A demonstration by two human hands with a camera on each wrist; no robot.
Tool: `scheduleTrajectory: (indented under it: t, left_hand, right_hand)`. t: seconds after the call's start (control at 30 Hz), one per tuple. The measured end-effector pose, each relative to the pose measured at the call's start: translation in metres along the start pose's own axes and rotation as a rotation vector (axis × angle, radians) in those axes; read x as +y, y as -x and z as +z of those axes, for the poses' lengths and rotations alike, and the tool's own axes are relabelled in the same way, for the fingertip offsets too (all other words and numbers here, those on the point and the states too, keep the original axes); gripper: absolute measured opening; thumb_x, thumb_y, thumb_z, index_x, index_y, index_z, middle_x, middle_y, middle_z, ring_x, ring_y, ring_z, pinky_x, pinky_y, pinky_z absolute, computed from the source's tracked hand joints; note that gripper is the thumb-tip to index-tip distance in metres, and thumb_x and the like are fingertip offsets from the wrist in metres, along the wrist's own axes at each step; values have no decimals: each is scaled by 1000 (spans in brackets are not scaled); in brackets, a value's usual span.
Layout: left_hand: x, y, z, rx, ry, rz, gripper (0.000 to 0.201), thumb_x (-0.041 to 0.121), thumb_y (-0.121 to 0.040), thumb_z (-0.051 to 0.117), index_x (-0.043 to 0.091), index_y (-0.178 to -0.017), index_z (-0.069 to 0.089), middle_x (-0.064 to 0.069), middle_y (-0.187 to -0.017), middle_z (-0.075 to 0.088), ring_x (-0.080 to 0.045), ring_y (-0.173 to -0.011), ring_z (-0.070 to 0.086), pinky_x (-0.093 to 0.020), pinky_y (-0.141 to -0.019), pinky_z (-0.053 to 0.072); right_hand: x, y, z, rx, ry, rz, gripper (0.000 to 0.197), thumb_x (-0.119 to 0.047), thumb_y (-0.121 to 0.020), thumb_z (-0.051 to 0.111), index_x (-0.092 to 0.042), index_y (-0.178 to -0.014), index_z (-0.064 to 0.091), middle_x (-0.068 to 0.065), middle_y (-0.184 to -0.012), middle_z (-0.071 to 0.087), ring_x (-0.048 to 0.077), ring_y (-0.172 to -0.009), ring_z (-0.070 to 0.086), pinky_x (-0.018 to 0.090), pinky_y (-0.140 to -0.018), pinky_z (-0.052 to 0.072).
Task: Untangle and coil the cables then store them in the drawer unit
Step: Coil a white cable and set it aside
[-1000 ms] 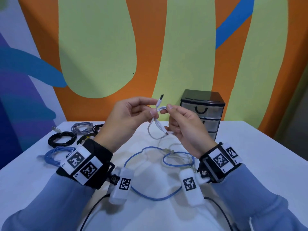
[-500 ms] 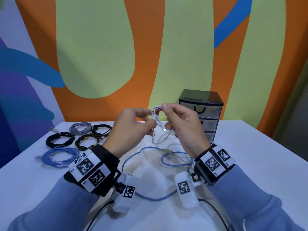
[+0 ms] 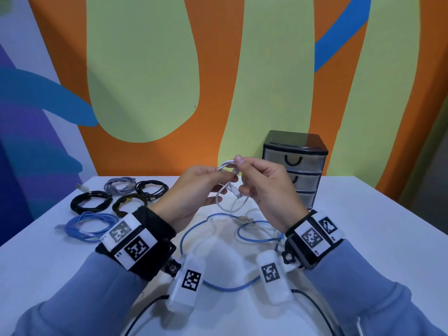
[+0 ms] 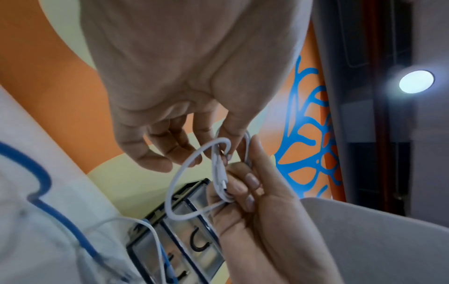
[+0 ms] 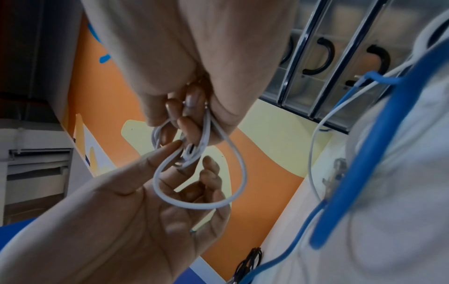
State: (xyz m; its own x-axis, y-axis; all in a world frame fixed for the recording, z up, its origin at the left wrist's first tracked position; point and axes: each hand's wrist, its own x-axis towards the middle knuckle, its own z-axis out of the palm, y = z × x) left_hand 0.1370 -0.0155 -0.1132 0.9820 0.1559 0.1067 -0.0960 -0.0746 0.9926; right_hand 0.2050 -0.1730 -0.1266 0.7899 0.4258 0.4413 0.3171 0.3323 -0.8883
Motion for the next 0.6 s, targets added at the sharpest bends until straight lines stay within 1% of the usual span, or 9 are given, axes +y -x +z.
scheduleTrajectory:
  t: [0.1, 0.17, 0.2, 0.3, 0.37, 0.43, 0.5, 0.53, 0.6]
  left_hand:
    - [3, 2, -2, -47, 149, -70, 19, 19, -103, 64, 5, -110, 75, -10, -100, 68, -23, -93, 60, -38, -83, 48]
    - [6, 3, -4, -96, 279, -128, 17, 19, -100, 63, 8, -110, 72, -16, -105, 64, -25, -92, 59, -41, -83, 47]
    - [7, 4, -6, -124, 334, -153, 18, 20, -99, 62, 9, -112, 69, -17, -109, 61, -26, -95, 58, -41, -82, 46]
    - [9, 3, -9, -200, 429, -194, 27, 26, -96, 56, 9, -116, 64, -22, -119, 57, -30, -110, 49, -41, -83, 44]
    - [9, 2, -11, -224, 434, -203, 37, 35, -98, 49, 8, -118, 64, -23, -122, 58, -31, -110, 50, -44, -86, 41]
    - [8, 0, -13, -236, 429, -219, 49, 47, -101, 48, 6, -122, 65, -21, -117, 59, -31, -100, 56, -45, -89, 39]
    - [8, -1, -14, -259, 423, -238, 53, 52, -103, 50, 7, -126, 65, -17, -109, 62, -29, -94, 57, -43, -87, 39]
    - [8, -1, -13, -262, 425, -241, 47, 48, -103, 53, 7, -125, 65, -15, -106, 62, -30, -95, 56, -41, -84, 40]
    - [10, 1, -10, -210, 433, -227, 28, 33, -102, 58, 7, -110, 67, -11, -96, 61, -29, -89, 59, -37, -76, 40]
  right_hand:
    - [-1, -1, 0, 14, -41, 33, 32, -25, -102, 65, 4, -106, 76, -1, -64, 36, 12, -58, 36, 26, -59, 40]
    - [-2, -1, -1, 21, -63, 25, 34, -26, -102, 65, 6, -110, 75, 2, -67, 32, 13, -60, 34, 25, -59, 40]
    - [-3, -2, -1, 17, -72, 20, 33, -25, -102, 65, 5, -111, 76, 0, -65, 34, 13, -60, 34, 25, -59, 40]
    - [-2, -1, -3, -5, -79, -2, 29, -24, -101, 66, 1, -113, 78, -7, -63, 53, 12, -59, 38, 23, -60, 41]
    - [-1, 0, -4, -17, -59, -19, 27, -24, -100, 68, -3, -111, 79, -2, -81, 71, 7, -60, 46, 24, -62, 42]
    - [0, 1, -3, -31, -31, -21, 26, -25, -99, 69, -4, -110, 80, 6, -98, 77, 5, -64, 53, 26, -65, 43]
    - [1, 3, -1, -66, -5, -17, 25, -26, -99, 69, -6, -108, 81, 9, -99, 77, 10, -70, 57, 28, -65, 43]
    - [2, 4, 0, -89, 5, -16, 24, -26, -99, 69, -7, -107, 82, 9, -97, 77, 13, -72, 57, 28, -65, 43]
    - [2, 5, 2, -125, 6, -7, 21, -24, -100, 68, -10, -105, 83, 3, -85, 74, 13, -70, 54, 28, -63, 41]
